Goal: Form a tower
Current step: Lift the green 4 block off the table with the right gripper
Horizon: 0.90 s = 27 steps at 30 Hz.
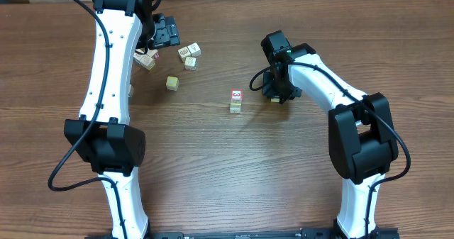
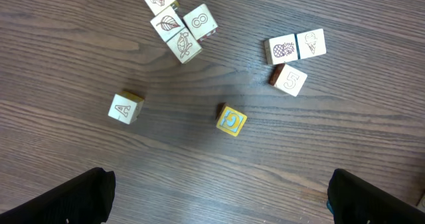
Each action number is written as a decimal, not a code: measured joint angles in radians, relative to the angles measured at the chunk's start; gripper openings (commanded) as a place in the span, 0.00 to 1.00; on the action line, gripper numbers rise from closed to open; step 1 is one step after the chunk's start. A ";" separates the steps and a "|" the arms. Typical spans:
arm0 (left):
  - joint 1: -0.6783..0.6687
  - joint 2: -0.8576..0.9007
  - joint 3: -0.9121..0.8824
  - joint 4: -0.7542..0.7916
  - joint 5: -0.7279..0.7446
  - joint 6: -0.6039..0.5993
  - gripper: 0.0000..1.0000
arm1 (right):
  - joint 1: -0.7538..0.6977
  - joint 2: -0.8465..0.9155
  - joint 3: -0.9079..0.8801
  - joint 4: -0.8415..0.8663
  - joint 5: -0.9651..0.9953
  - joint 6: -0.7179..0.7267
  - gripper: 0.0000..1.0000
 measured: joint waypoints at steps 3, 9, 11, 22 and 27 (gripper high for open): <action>0.000 0.000 0.000 0.000 0.000 0.000 0.99 | 0.000 0.001 0.000 0.002 0.000 0.000 0.34; 0.000 0.000 0.000 0.000 0.000 0.000 1.00 | 0.000 0.017 0.000 0.003 0.000 0.000 0.33; 0.000 0.000 0.000 0.000 0.000 0.000 0.99 | 0.000 0.019 -0.001 0.003 0.000 0.000 0.31; 0.000 0.000 0.000 0.000 0.000 0.000 1.00 | 0.000 0.019 0.001 -0.008 0.000 0.000 0.28; 0.000 0.000 0.000 0.000 0.000 0.000 1.00 | 0.000 0.014 0.024 -0.093 0.000 0.000 0.25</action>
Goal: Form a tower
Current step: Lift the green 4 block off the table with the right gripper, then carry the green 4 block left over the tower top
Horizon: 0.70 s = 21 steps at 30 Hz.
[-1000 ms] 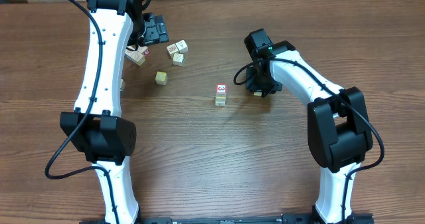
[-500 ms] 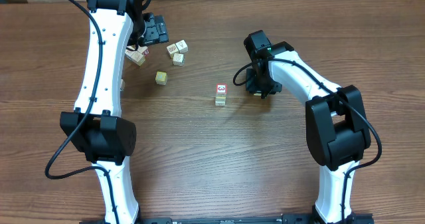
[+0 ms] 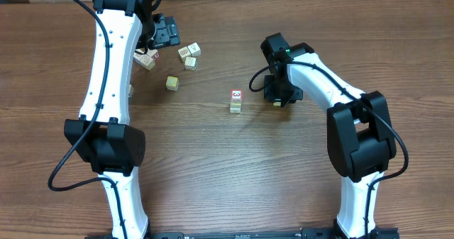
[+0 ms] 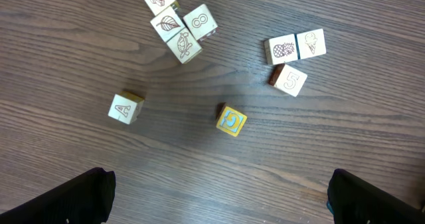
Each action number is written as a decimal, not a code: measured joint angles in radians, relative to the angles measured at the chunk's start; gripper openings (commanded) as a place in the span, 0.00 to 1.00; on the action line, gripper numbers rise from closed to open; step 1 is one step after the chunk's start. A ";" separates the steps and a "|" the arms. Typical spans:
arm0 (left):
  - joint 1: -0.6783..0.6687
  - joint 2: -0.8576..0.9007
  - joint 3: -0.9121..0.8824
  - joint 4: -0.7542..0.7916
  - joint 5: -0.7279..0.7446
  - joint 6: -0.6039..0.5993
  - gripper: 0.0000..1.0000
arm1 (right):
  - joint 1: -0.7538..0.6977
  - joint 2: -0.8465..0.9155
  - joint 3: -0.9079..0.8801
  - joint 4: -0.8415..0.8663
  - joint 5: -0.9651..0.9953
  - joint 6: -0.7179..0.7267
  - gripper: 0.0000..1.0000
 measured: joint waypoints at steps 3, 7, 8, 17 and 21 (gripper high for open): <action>0.000 0.000 0.000 0.000 0.000 0.000 1.00 | 0.000 -0.033 0.018 -0.036 0.000 0.006 0.25; 0.000 0.000 0.000 0.000 0.000 0.000 1.00 | 0.000 -0.127 0.029 -0.061 -0.013 0.018 0.23; 0.000 0.000 0.000 0.000 0.000 0.000 1.00 | 0.000 -0.157 0.033 -0.064 -0.023 0.019 0.22; 0.000 0.000 0.000 0.000 0.000 0.000 0.99 | 0.000 -0.257 0.051 -0.089 -0.077 0.025 0.20; 0.000 0.000 0.000 0.000 0.000 0.000 0.99 | 0.000 -0.257 0.051 -0.087 -0.082 0.025 0.09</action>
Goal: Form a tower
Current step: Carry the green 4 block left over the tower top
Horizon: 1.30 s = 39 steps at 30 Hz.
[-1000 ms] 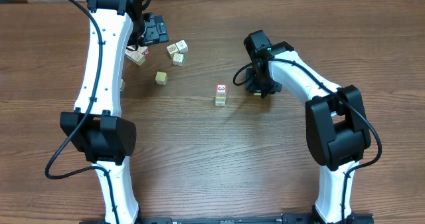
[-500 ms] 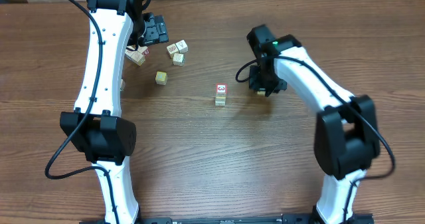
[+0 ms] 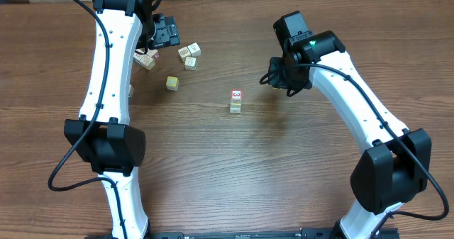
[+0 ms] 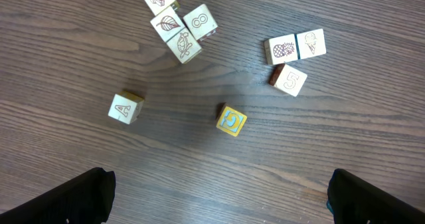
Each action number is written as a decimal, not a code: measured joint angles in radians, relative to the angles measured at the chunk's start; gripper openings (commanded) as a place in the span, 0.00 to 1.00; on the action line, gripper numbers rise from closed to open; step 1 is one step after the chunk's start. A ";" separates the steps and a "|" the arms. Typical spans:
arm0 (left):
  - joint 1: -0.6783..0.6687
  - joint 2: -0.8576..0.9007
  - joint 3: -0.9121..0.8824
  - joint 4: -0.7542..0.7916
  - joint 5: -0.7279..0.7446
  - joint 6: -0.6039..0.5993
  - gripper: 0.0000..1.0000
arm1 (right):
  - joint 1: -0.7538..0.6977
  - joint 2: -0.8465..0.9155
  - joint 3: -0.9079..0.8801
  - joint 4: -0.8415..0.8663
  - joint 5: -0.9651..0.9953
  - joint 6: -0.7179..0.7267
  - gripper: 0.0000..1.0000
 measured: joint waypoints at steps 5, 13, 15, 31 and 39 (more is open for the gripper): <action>0.000 0.000 0.000 0.000 0.000 0.000 1.00 | 0.000 0.000 0.000 0.000 -0.001 0.000 0.07; 0.000 0.000 0.000 0.000 0.000 0.000 0.99 | 0.000 0.000 0.000 0.000 -0.001 0.000 0.08; 0.000 0.000 0.000 0.000 0.000 0.000 1.00 | 0.000 0.000 0.000 0.000 -0.001 0.000 0.06; 0.000 0.000 0.000 0.000 0.000 0.000 1.00 | 0.005 0.001 0.077 -0.040 -0.093 0.009 0.04; 0.000 0.000 0.000 0.000 0.000 0.000 1.00 | 0.079 0.001 0.111 -0.028 -0.105 0.060 0.04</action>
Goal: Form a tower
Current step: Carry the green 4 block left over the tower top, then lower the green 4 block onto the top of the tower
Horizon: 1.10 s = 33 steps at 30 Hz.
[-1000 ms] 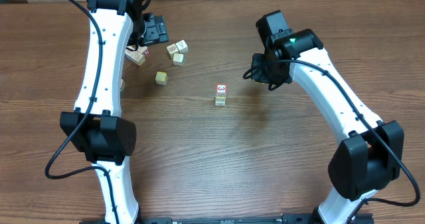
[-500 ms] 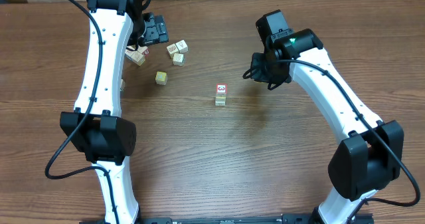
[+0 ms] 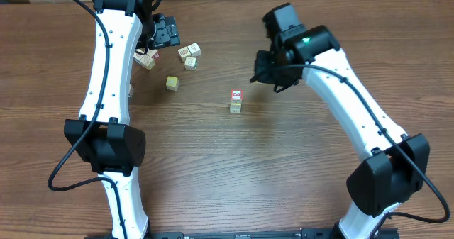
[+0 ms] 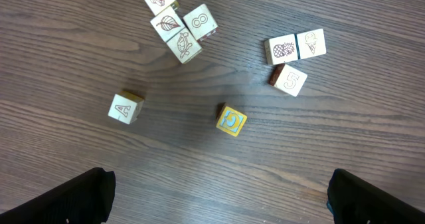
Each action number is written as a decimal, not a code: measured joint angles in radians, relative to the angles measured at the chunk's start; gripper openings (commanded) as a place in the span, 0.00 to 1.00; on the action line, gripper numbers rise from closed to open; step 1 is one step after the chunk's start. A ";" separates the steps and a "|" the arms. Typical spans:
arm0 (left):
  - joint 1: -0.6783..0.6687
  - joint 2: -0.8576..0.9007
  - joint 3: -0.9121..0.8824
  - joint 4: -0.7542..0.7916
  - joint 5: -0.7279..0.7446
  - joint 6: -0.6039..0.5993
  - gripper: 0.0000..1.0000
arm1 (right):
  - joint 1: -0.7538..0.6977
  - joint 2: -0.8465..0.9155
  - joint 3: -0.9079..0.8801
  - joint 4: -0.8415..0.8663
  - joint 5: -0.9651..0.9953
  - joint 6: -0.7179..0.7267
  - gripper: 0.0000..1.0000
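Observation:
A two-block tower [image 3: 235, 101] stands mid-table, its top block showing a red-framed 3. My right gripper [image 3: 262, 74] hangs above the table just right of and behind the tower; its fingers are dark and mostly hidden under the wrist, and the block it carries does not show. My left gripper [image 3: 164, 33] hovers high over the loose blocks at the back left, fingers [image 4: 73, 197] wide open with nothing between them. Below it lie a yellow block [image 4: 231, 119], an A block [image 4: 126, 108] and a 5 block [image 4: 290, 79].
More loose blocks lie in two clusters: an 8 block [image 4: 199, 21] with leaf-pictured ones, and a pineapple block [image 4: 280, 49] beside an ice-cream block [image 4: 311, 43]. The left arm's white links [image 3: 106, 76] run down the table's left side.
My right gripper has shifted left and slightly back, nearer the tower. The left arm and the loose blocks are unchanged.
My right gripper was low on the table right of the tower, around a small block. It stayed there, then stood raised with that spot of the table bare. Now it hangs closer to the tower. The left gripper stayed open over the loose blocks throughout.

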 measured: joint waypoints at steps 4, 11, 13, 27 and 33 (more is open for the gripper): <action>0.000 0.000 0.000 0.000 0.000 0.000 1.00 | 0.060 0.000 0.000 0.002 0.036 0.019 0.04; 0.000 0.000 0.000 0.000 0.000 0.000 1.00 | 0.161 0.000 0.000 0.025 0.163 0.053 0.04; 0.000 0.000 0.000 0.000 0.000 0.000 0.99 | 0.187 0.000 0.000 0.029 0.195 0.056 0.04; -0.001 0.000 0.000 0.000 0.000 0.000 1.00 | 0.227 0.019 0.000 0.039 0.238 0.088 0.04; -0.001 0.000 0.000 0.000 0.000 0.000 1.00 | 0.227 0.089 0.000 0.039 0.233 0.094 0.04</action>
